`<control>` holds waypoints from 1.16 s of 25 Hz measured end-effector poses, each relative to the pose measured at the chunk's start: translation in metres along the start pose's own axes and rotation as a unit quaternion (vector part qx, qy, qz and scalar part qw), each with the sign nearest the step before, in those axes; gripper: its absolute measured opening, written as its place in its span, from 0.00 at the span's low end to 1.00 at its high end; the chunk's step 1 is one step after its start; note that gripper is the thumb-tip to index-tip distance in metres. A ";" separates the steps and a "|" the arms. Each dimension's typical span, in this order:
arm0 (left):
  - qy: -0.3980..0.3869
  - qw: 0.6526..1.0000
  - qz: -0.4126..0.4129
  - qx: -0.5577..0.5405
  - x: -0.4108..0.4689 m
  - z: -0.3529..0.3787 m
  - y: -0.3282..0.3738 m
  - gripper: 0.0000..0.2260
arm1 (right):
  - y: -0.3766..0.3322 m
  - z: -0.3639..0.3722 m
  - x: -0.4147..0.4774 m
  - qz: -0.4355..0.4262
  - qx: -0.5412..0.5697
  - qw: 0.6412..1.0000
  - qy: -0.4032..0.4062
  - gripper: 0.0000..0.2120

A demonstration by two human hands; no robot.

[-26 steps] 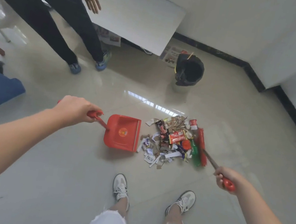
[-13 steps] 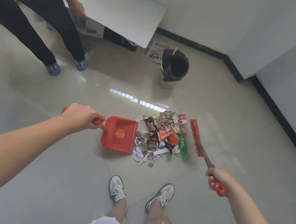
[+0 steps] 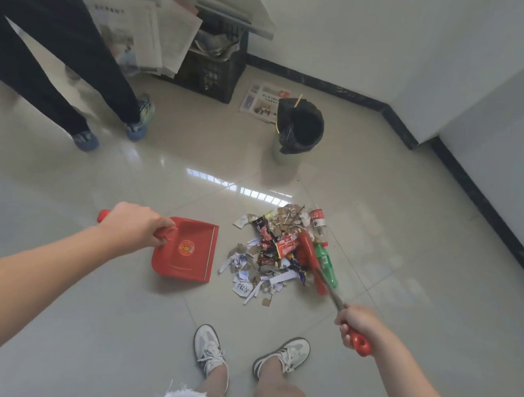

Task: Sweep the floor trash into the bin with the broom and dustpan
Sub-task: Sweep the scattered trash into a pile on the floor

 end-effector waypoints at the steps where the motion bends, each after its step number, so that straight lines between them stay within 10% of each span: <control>1: 0.002 1.000 -0.003 -0.006 0.003 0.000 0.005 0.12 | 0.004 0.007 0.004 -0.003 -0.001 1.000 -0.002 0.23; 12: 0.038 0.998 0.034 -0.049 0.065 -0.028 0.068 0.10 | 0.019 0.040 0.012 0.020 0.030 0.998 -0.054 0.34; 24: 0.045 0.989 0.040 -0.138 0.099 -0.062 0.166 0.06 | 0.026 0.061 -0.019 0.031 0.017 0.993 -0.110 0.16; 29: 0.056 0.987 0.029 -0.151 0.102 -0.057 0.143 0.06 | 0.008 0.032 -0.019 0.038 -0.020 0.990 -0.131 0.26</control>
Point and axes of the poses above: each hand's wrist, its own x-axis towards the middle knuckle, its own z-axis out of the palm, y = z × x, the point moved 1 cm from there along x, towards the middle knuckle, and after that the axes turned 15 degrees about x, right-handed, at the moved point
